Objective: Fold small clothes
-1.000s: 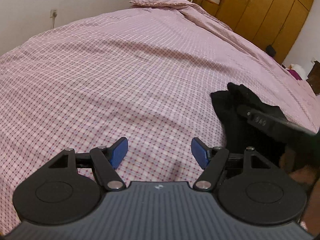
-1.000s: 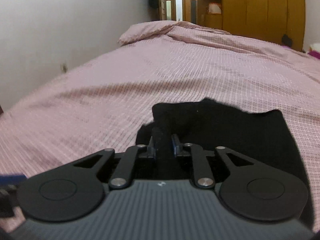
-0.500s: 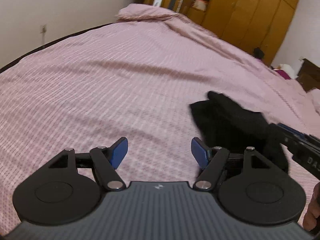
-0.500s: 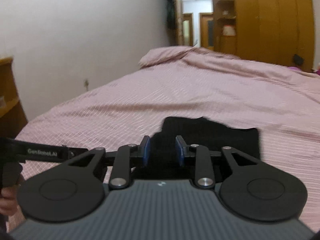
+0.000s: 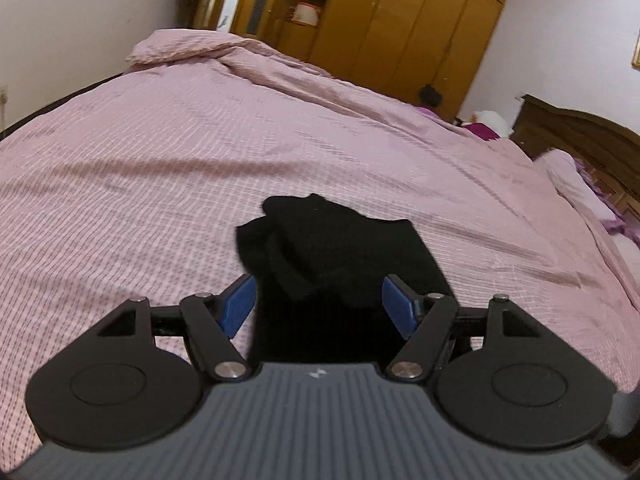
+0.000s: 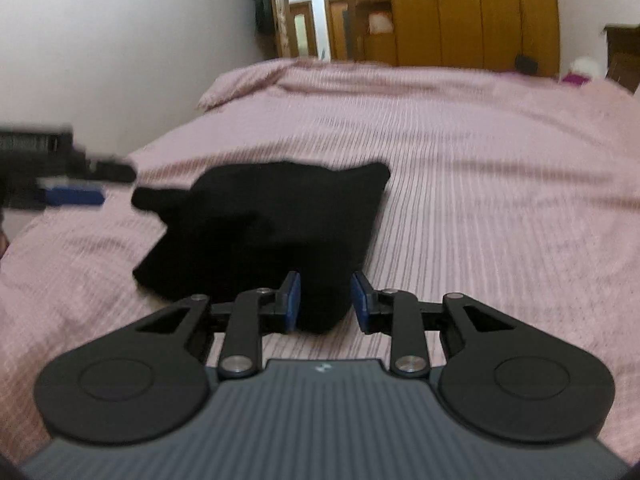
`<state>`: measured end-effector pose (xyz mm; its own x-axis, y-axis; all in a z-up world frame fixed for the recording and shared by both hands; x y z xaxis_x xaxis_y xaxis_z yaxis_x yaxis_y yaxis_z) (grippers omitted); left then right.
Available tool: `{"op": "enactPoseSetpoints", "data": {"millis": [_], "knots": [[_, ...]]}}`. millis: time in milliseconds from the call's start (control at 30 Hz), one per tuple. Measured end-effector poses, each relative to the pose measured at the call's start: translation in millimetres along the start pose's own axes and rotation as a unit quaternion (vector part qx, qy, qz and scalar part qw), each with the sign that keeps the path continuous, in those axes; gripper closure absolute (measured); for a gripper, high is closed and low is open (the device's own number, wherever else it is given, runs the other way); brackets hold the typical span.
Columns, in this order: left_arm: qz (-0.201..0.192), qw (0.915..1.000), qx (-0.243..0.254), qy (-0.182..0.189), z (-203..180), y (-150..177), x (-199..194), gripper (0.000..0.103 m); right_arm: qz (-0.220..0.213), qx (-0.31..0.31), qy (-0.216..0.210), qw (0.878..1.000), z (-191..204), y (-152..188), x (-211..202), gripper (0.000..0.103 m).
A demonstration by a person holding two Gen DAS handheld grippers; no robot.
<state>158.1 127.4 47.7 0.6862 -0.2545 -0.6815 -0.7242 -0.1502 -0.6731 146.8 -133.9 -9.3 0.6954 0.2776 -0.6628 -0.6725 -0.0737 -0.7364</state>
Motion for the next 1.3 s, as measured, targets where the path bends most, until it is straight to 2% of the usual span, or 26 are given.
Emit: {"op": "enactPoseSetpoints", "data": {"millis": [133, 167, 233, 300, 367, 433, 533, 633, 767, 833, 900, 967, 1000, 1033, 1100, 1200, 1267, 1300], "knots": [[0.004, 1.0, 0.005, 0.0, -4, -2, 16, 0.028, 0.004, 0.005, 0.005, 1.0, 3, 7, 18, 0.071], [0.011, 0.9999, 0.004, -0.002, -3, -3, 23, 0.028, 0.006, 0.009, 0.011, 1.0, 4, 7, 23, 0.068], [0.03, 0.9995, 0.01, -0.001, -2, -4, 39, 0.028, 0.005, 0.012, 0.022, 1.0, 4, 9, 29, 0.047], [0.045, 0.9988, 0.02, 0.003, -1, -3, 52, 0.029, 0.001, 0.018, 0.028, 0.999, 4, 12, 33, 0.045], [0.05, 0.9985, 0.02, -0.01, 0, 0, 57, 0.029, -0.001, 0.019, 0.021, 1.0, 3, 13, 35, 0.046], [0.021, 0.999, 0.022, -0.033, -2, 4, 45, 0.029, -0.005, 0.021, 0.023, 1.0, 0, 13, 34, 0.046], [-0.026, 0.9977, 0.046, -0.043, -8, 6, 20, 0.029, -0.009, 0.025, 0.022, 0.999, -5, 13, 35, 0.046], [-0.021, 0.9978, 0.062, -0.011, -12, -1, 19, 0.029, -0.005, 0.042, 0.017, 0.999, -8, 13, 42, 0.046], [0.031, 0.9969, 0.064, 0.033, -7, -6, 55, 0.03, -0.001, 0.051, 0.014, 0.999, -9, 15, 46, 0.046], [0.058, 0.9968, 0.045, 0.034, 1, -4, 77, 0.034, -0.002, 0.054, 0.009, 0.998, -10, 16, 47, 0.046], [0.073, 0.9966, 0.02, 0.033, 13, 0, 94, 0.057, -0.002, 0.063, 0.003, 0.998, -12, 16, 48, 0.046], [0.073, 0.9959, -0.023, 0.047, 29, 1, 100, 0.074, 0.001, 0.067, -0.002, 0.998, -14, 14, 52, 0.046], [0.07, 0.9943, -0.048, 0.064, 38, -2, 98, 0.081, 0.003, 0.067, 0.0, 0.998, -14, 11, 55, 0.058], [0.064, 0.9928, -0.066, 0.077, 44, -4, 97, 0.083, 0.007, 0.066, -0.003, 0.998, -13, 7, 56, 0.079], [0.042, 0.9937, -0.067, 0.08, 48, -9, 83, 0.087, -0.003, 0.082, -0.011, 0.997, -12, 0, 48, 0.081], [0.023, 0.9973, -0.04, 0.058, 45, -2, 62, 0.087, -0.045, 0.029, 0.009, 0.999, 7, -5, 23, 0.083], [0.041, 0.9985, -0.02, 0.029, 46, 10, 66, 0.087, -0.051, -0.008, 0.025, 0.998, 18, -2, 16, 0.084], [0.054, 0.9983, -0.017, 0.017, 48, 15, 72, 0.086, -0.039, -0.019, 0.03, 0.999, 21, 1, 19, 0.084]]}}
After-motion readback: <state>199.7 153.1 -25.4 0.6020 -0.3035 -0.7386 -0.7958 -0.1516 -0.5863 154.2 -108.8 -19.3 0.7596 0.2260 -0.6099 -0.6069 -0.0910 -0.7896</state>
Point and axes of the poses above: each gripper's, at about its wrist camera, not at the fingertips, and x roughly the way its jaws point, z to its left, y to its underside, the point moved 1 cm from there along x, roughly the way its jaws point, and after that the axes turned 11 degrees about z, right-handed, at the moved point
